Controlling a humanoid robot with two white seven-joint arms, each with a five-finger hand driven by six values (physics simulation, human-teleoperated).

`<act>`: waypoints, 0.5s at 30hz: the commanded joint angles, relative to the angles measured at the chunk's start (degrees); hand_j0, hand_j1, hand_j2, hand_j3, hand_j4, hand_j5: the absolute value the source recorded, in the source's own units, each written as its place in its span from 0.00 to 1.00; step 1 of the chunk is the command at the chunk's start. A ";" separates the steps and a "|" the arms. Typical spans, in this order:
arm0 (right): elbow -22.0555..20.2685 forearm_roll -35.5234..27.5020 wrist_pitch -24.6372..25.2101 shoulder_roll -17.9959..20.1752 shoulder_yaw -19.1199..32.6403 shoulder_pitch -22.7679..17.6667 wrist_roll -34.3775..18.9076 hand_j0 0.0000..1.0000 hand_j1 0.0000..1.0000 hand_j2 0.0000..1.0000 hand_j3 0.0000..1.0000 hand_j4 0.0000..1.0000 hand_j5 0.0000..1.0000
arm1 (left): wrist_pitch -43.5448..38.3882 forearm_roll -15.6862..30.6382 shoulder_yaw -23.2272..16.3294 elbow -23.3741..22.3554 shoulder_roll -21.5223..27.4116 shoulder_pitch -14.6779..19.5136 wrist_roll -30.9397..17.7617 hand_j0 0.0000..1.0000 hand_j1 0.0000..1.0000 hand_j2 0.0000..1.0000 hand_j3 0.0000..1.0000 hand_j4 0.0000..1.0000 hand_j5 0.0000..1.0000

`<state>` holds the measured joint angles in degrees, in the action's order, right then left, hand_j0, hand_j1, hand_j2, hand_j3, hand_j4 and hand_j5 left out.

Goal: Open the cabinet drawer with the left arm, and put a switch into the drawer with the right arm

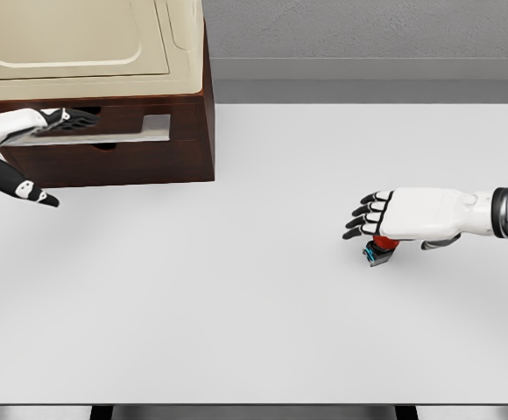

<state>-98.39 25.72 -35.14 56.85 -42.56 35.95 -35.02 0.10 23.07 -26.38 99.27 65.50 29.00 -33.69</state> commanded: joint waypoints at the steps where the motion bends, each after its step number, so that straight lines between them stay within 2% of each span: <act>1: -0.05 0.04 0.14 -0.16 -0.50 0.00 0.02 1.00 1.00 1.00 1.00 1.00 1.00 | -0.10 -1.18 0.02 -0.83 -0.02 0.00 0.73 1.00 1.00 1.00 1.00 1.00 1.00; 3: -0.05 0.74 0.14 -0.16 -0.59 0.00 0.02 1.00 1.00 1.00 1.00 1.00 1.00 | -0.10 -2.76 0.02 -1.89 -1.34 0.00 0.73 1.00 1.00 1.00 1.00 1.00 1.00; 15: -0.05 0.83 0.14 -0.25 -0.85 0.00 0.02 1.00 1.00 1.00 1.00 1.00 1.00 | -0.01 -3.91 -0.86 -3.12 -2.48 -0.35 1.35 1.00 1.00 1.00 1.00 1.00 1.00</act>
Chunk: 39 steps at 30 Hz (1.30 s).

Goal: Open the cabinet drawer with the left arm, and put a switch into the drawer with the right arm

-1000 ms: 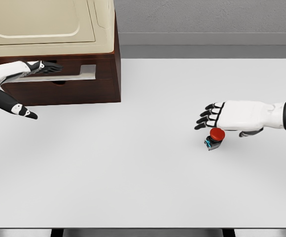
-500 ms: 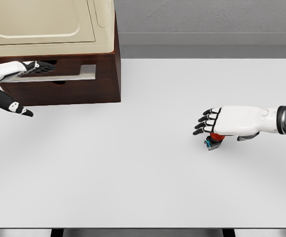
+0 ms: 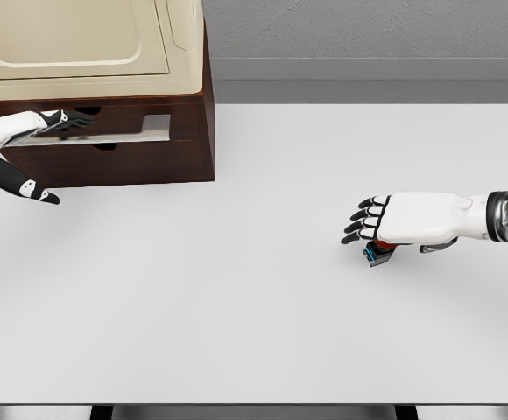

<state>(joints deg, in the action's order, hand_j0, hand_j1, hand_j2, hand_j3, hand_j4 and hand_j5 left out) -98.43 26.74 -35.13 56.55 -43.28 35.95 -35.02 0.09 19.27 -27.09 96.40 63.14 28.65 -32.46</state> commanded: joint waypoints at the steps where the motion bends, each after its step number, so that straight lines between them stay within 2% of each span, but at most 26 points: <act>1: -0.01 -0.20 0.13 0.06 -0.14 0.00 0.02 1.00 1.00 1.00 1.00 1.00 1.00 | 0.00 -0.19 -0.41 -0.25 -0.12 0.00 0.11 1.00 1.00 1.00 1.00 1.00 1.00; 18: 0.08 1.03 0.13 -0.56 -0.23 0.09 0.02 1.00 1.00 1.00 1.00 1.00 1.00 | 1.93 -0.72 -4.20 0.89 0.93 0.26 -0.24 1.00 1.00 1.00 1.00 1.00 1.00; 24: 0.08 1.03 0.13 -0.47 -0.23 0.00 0.02 1.00 1.00 1.00 1.00 1.00 1.00 | 3.42 -0.37 -4.28 1.77 3.39 -0.18 -0.50 1.00 1.00 1.00 1.00 1.00 1.00; 27: 0.08 1.03 0.13 -0.47 -0.23 0.09 0.02 1.00 1.00 1.00 1.00 1.00 1.00 | 5.27 -0.19 -5.86 2.21 4.62 -0.18 -0.59 1.00 1.00 1.00 1.00 1.00 1.00; 32: 0.08 1.03 0.13 -0.47 -0.23 0.00 0.02 1.00 1.00 1.00 1.00 1.00 1.00 | 5.62 -0.11 -5.87 3.35 5.85 -0.26 -2.52 1.00 1.00 1.00 1.00 1.00 1.00; 39: 0.08 1.03 0.13 -0.47 -0.23 0.00 0.02 1.00 1.00 1.00 1.00 1.00 1.00 | 8.52 1.56 -5.87 3.44 7.43 -0.26 -2.54 1.00 1.00 1.00 1.00 1.00 1.00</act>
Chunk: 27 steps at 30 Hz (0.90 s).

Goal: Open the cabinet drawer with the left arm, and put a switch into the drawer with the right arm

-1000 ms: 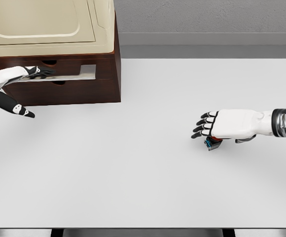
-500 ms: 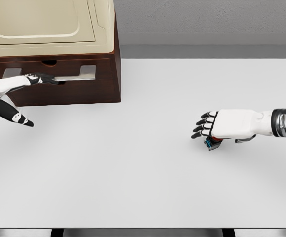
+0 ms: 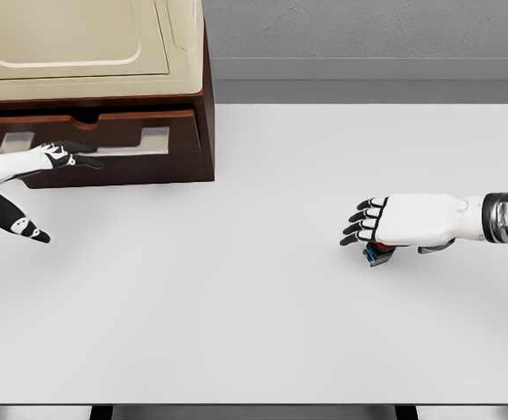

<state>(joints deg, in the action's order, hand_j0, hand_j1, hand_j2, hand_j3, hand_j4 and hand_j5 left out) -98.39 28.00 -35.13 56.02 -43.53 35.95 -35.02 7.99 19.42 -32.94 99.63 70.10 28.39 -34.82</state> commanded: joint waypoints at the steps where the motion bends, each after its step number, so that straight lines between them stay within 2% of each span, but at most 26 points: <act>1: -0.04 -0.22 0.13 0.06 0.02 0.00 0.02 1.00 1.00 1.00 1.00 1.00 1.00 | 0.71 1.41 -0.02 0.30 0.65 0.00 -0.18 1.00 1.00 1.00 1.00 1.00 1.00; 11: -0.04 -0.31 0.13 0.15 0.20 0.09 0.02 1.00 1.00 1.00 1.00 1.00 1.00 | 4.23 2.73 -0.11 1.00 2.85 -0.09 -0.18 1.00 1.00 1.00 1.00 1.00 1.00; 27: -0.48 -0.58 0.13 0.23 0.46 0.26 0.02 1.00 1.00 1.00 1.00 1.00 1.00 | 8.88 4.75 -3.19 1.36 6.19 -0.09 -0.18 1.00 1.00 1.00 1.00 1.00 1.00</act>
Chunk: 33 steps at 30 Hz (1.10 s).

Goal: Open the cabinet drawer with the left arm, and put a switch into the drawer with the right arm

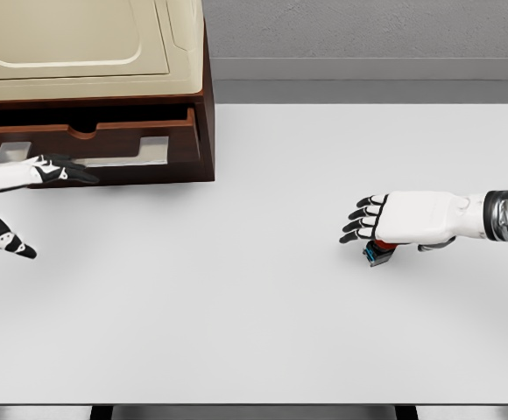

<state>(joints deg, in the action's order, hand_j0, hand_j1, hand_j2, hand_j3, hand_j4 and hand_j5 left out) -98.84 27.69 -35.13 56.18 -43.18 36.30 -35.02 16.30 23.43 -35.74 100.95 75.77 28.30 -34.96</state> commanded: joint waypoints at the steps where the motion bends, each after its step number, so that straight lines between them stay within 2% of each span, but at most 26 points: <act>1: -0.04 -0.26 0.13 0.07 0.11 0.00 0.02 1.00 1.00 1.00 1.00 1.00 1.00 | 0.75 0.74 -0.47 0.03 0.78 0.00 -0.04 1.00 1.00 1.00 1.00 1.00 1.00; 5: -0.12 -0.26 0.13 0.16 -0.24 -0.09 0.02 1.00 1.00 1.00 1.00 1.00 1.00 | 2.69 3.46 -0.30 -0.05 2.71 0.00 -0.04 1.00 1.00 1.00 1.00 1.00 1.00; 12: -0.12 -0.26 0.13 0.07 -0.15 -0.18 0.02 1.00 1.00 1.00 1.00 1.00 1.00 | 0.67 6.37 4.18 -0.49 2.10 0.09 -0.04 1.00 1.00 1.00 1.00 1.00 1.00; 14: -0.12 -0.26 0.13 0.07 -0.15 -0.18 0.02 1.00 1.00 1.00 1.00 1.00 1.00 | -2.84 6.28 4.62 -0.58 -0.09 0.44 -0.04 1.00 1.00 1.00 1.00 1.00 1.00; 18: -0.12 -0.26 0.13 0.07 -0.15 -0.26 0.02 1.00 1.00 1.00 1.00 1.00 1.00 | -3.29 5.57 4.54 -1.28 -1.15 0.35 -0.04 1.00 1.00 1.00 1.00 1.00 1.00; 33: 0.23 -0.18 0.13 0.07 -0.33 -0.53 0.02 1.00 1.00 1.00 1.00 1.00 1.00 | -2.76 4.78 3.48 -4.10 -1.85 -0.35 -0.04 1.00 1.00 1.00 1.00 1.00 1.00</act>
<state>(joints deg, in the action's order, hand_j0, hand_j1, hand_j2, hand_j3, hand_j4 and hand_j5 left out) -98.73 27.67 -35.13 56.19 -43.49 35.77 -35.02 13.53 27.95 -32.25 97.21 73.92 27.86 -35.01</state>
